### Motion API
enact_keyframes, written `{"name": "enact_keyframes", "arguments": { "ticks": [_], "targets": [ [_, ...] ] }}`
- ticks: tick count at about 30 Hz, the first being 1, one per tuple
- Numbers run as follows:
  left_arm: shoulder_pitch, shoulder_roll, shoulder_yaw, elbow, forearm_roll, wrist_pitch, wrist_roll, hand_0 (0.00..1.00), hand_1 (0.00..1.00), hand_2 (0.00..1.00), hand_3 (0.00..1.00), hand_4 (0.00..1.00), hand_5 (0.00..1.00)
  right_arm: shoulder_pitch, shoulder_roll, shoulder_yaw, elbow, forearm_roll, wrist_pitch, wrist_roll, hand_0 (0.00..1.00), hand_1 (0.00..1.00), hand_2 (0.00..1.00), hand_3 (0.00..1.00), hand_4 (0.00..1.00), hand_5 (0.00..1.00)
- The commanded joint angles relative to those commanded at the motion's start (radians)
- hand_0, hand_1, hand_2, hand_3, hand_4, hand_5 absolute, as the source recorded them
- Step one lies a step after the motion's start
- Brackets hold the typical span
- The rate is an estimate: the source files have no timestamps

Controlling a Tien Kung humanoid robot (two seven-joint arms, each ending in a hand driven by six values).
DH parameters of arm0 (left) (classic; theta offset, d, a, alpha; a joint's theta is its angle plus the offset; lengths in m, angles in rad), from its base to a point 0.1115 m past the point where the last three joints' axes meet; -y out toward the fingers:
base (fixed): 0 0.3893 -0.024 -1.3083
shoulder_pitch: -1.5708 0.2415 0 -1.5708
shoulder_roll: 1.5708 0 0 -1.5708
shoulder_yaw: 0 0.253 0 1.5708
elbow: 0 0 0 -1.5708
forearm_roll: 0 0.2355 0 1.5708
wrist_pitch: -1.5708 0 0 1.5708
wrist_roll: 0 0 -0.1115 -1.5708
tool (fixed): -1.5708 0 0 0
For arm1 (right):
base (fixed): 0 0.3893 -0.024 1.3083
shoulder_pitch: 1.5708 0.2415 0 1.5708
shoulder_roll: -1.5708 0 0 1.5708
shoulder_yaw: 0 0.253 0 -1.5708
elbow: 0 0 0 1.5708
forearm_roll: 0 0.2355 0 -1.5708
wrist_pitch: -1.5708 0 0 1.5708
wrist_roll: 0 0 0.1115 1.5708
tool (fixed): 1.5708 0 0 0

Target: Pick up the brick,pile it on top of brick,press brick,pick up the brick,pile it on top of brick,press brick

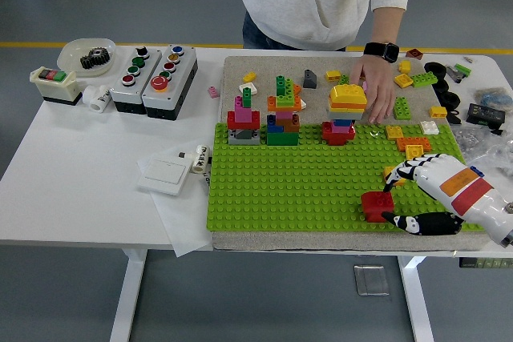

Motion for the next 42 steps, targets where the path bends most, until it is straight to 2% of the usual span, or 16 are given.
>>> {"name": "enact_keyframes", "arguments": {
  "ticks": [4,5,10,11,16,17,18,22,23,25,28,29,30,40,41,42],
  "targets": [
    [0.002,0.0,0.0,0.0,0.001,0.0,0.001,0.819,0.898,0.919,0.818,0.806,0.806,0.003,0.001,0.02,-0.004,0.019,-0.013,-0.011,0.623,0.601,0.626,0.554,0.789,0.508],
    [0.003,0.0,0.0,0.0,0.0,0.0,0.001,0.818,0.898,0.92,0.816,0.806,0.807,0.006,0.002,0.027,-0.007,0.03,-0.022,-0.018,0.664,0.633,0.67,0.56,0.791,0.507],
    [0.005,0.001,-0.003,0.0,0.006,0.0,0.003,0.818,0.898,0.92,0.816,0.806,0.807,0.033,0.006,0.043,-0.028,0.026,-0.047,-0.089,0.664,0.633,0.67,0.56,0.791,0.507],
    [0.005,0.001,-0.003,0.0,0.006,0.0,0.003,0.819,0.898,0.92,0.816,0.806,0.808,0.036,0.006,0.044,-0.031,0.025,-0.049,-0.097,0.722,0.702,0.747,0.687,0.82,0.488],
    [0.008,0.002,-0.006,0.0,0.012,-0.001,0.006,0.819,0.898,0.92,0.816,0.806,0.808,0.086,0.014,0.028,-0.081,-0.001,-0.063,-0.186,0.722,0.702,0.747,0.687,0.82,0.488],
    [0.008,0.002,-0.006,0.0,0.013,-0.001,0.006,0.819,0.897,0.921,0.817,0.806,0.808,0.098,0.017,0.024,-0.098,0.0,-0.052,-0.207,0.81,0.797,0.847,0.873,0.899,0.5],
    [0.009,0.002,-0.006,0.0,0.013,0.0,0.006,0.819,0.897,0.921,0.817,0.806,0.808,0.106,0.02,0.02,-0.111,0.013,-0.053,-0.215,0.81,0.797,0.847,0.873,0.899,0.5],
    [0.009,0.003,-0.007,0.0,0.015,0.0,0.006,0.819,0.897,0.921,0.817,0.806,0.808,0.124,0.037,0.011,-0.17,0.146,-0.082,-0.183,0.81,0.797,0.847,0.873,0.899,0.5],
    [0.008,0.002,-0.008,0.0,0.015,0.0,0.006,0.819,0.898,0.921,0.816,0.805,0.808,0.126,0.044,0.01,-0.182,0.192,-0.088,-0.153,0.857,0.834,0.885,0.908,0.998,0.659],
    [0.007,0.002,-0.01,0.001,0.018,0.0,0.007,0.819,0.898,0.921,0.816,0.805,0.808,0.125,0.055,0.017,-0.189,0.276,-0.085,-0.109,0.857,0.834,0.885,0.908,0.998,0.659],
    [0.003,0.001,-0.011,0.002,0.021,0.0,0.007,0.819,0.898,0.921,0.816,0.805,0.808,0.121,0.066,0.043,-0.186,0.406,-0.056,-0.044,0.857,0.834,0.885,0.908,0.998,0.659],
    [0.002,0.001,-0.011,0.002,0.021,0.0,0.007,0.819,0.898,0.92,0.816,0.805,0.807,0.12,0.068,0.05,-0.185,0.445,-0.049,-0.033,0.852,0.823,0.866,0.895,0.998,0.762],
    [0.001,0.001,-0.01,0.002,0.021,-0.001,0.006,0.819,0.898,0.92,0.816,0.805,0.807,0.119,0.069,0.062,-0.185,0.491,-0.033,-0.024,0.852,0.823,0.866,0.895,0.998,0.762],
    [-0.004,0.002,-0.001,0.003,0.008,-0.003,0.0,0.819,0.898,0.921,0.816,0.805,0.806,0.095,0.066,0.166,-0.189,0.907,0.055,-0.01,0.853,0.821,0.862,0.887,0.998,0.827],
    [-0.004,0.002,-0.001,0.003,0.008,-0.003,-0.001,0.819,0.898,0.921,0.813,0.806,0.804,0.095,0.066,0.168,-0.189,0.952,0.057,-0.01,0.854,0.818,0.855,0.879,0.998,0.903],
    [-0.004,0.002,-0.001,0.002,0.008,-0.002,0.0,0.819,0.898,0.921,0.813,0.806,0.804,0.092,0.066,0.173,-0.191,0.998,0.062,-0.011,0.854,0.818,0.855,0.879,0.998,0.903]
  ]
}}
